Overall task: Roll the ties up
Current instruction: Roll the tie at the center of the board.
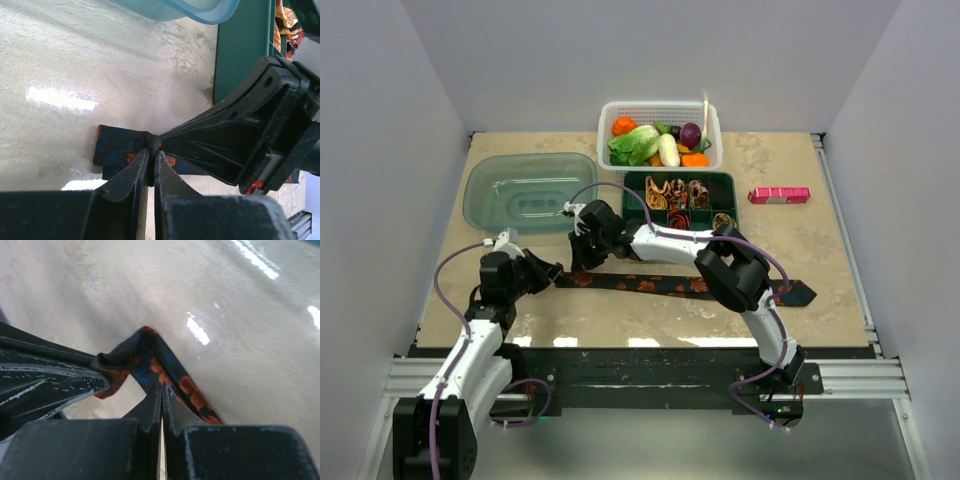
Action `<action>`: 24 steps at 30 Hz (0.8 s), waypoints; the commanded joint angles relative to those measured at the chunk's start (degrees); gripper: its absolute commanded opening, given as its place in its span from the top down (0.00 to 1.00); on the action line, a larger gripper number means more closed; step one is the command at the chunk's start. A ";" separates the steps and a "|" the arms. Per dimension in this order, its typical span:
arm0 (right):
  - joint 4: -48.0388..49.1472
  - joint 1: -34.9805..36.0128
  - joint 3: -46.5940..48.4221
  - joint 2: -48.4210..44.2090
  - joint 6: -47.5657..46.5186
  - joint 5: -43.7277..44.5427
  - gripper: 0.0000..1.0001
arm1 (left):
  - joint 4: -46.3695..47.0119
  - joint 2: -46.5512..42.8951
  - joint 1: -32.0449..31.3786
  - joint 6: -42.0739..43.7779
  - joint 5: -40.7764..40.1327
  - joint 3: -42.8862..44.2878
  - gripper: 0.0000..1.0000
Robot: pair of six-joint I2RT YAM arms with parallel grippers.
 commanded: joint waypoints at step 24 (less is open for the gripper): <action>-4.10 -1.37 -1.81 -7.58 -4.49 6.06 1.00 | 16.23 14.67 -8.98 -1.48 -2.55 -1.59 0.56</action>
